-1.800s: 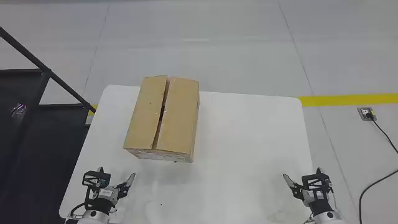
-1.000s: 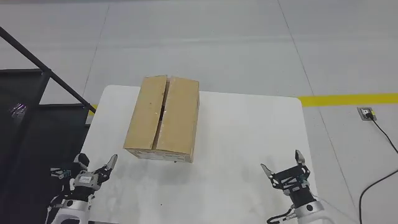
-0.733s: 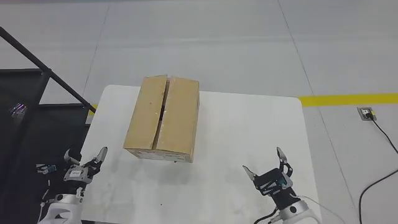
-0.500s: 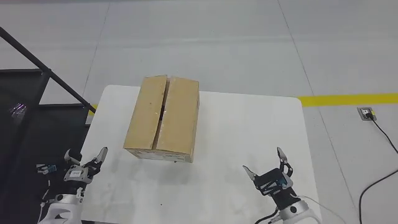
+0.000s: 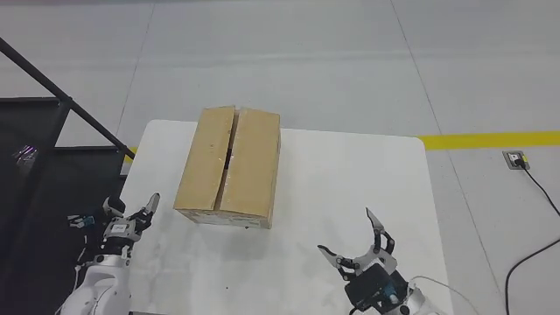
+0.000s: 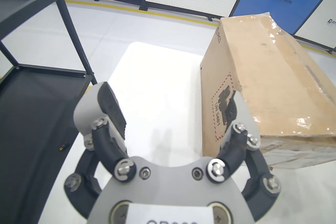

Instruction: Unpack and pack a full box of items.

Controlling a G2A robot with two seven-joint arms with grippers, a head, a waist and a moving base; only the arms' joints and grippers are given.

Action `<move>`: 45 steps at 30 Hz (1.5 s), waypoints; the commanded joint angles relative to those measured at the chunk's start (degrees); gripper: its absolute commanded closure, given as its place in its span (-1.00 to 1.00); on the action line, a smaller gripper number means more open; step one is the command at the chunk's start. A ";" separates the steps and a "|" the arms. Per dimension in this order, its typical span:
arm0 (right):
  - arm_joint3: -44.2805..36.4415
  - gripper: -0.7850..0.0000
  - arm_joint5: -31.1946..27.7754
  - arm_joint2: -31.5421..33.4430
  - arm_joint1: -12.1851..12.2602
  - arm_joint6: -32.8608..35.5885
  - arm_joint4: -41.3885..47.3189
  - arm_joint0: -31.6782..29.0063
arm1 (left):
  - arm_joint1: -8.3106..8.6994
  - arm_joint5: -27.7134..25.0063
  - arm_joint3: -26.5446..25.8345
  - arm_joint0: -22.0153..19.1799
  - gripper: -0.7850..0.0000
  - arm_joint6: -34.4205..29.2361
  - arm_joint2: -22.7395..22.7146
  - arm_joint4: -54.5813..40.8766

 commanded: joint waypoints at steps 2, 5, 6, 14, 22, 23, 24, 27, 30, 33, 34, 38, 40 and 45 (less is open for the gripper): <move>0.26 -1.00 -1.69 0.53 0.19 -3.49 -0.21 -0.20 | -0.23 0.51 3.07 -2.67 -1.00 0.41 1.92 1.28; 0.12 -1.00 -1.94 1.06 0.29 -4.40 -0.48 -0.74 | -0.47 0.54 5.35 -4.79 -1.00 0.78 3.68 2.19; 0.04 -1.00 -2.05 1.22 0.32 -4.54 -0.54 -0.91 | -0.55 0.37 5.93 -5.35 -1.00 0.71 4.20 2.18; 0.72 -1.00 -1.97 1.96 0.33 -3.01 0.13 -1.42 | -0.99 -1.05 7.46 -7.22 -1.00 -0.01 7.15 2.73; 0.72 -1.00 -1.97 1.96 0.33 -3.01 0.13 -1.42 | -1.10 0.30 6.58 -5.89 -1.00 0.01 5.99 1.08; 0.72 -1.00 -1.97 1.96 0.33 -3.01 0.13 -1.42 | -1.14 1.42 6.71 -5.96 -1.00 -0.47 5.58 0.36; 0.68 -1.00 -1.97 1.92 0.32 -2.95 0.19 -1.40 | -1.18 2.88 7.05 -6.20 -1.00 -1.33 5.34 0.05; 0.42 -1.00 -2.44 1.26 0.28 -2.79 -0.31 -0.79 | -1.19 4.19 7.80 -7.12 -1.00 -4.45 6.38 2.39; 0.34 -1.00 -3.21 0.70 0.26 -2.82 -0.91 0.13 | -1.34 3.48 8.26 -7.47 -1.00 -4.93 7.89 3.69; 0.42 -1.00 -3.95 0.24 0.27 -2.71 -1.72 0.88 | -1.49 2.88 8.42 -7.66 -1.00 -4.62 8.65 3.63; 0.44 -1.00 -4.05 0.07 0.26 -2.63 -1.90 1.04 | -1.54 2.68 8.36 -7.69 -1.00 -4.55 8.86 3.48; 0.73 -1.00 -3.79 -0.64 0.17 -2.30 -2.25 1.50 | -1.68 2.17 8.33 -7.81 -1.00 -4.31 9.22 2.94; 0.93 -1.00 -3.06 -1.27 0.08 -1.42 -3.21 1.93 | -1.77 2.97 8.46 -8.07 -1.00 -3.94 9.18 2.77; 1.26 -1.00 -0.82 -2.21 -0.23 -1.46 -2.29 2.57 | -2.01 6.90 9.36 -11.02 -1.00 -4.88 8.12 0.85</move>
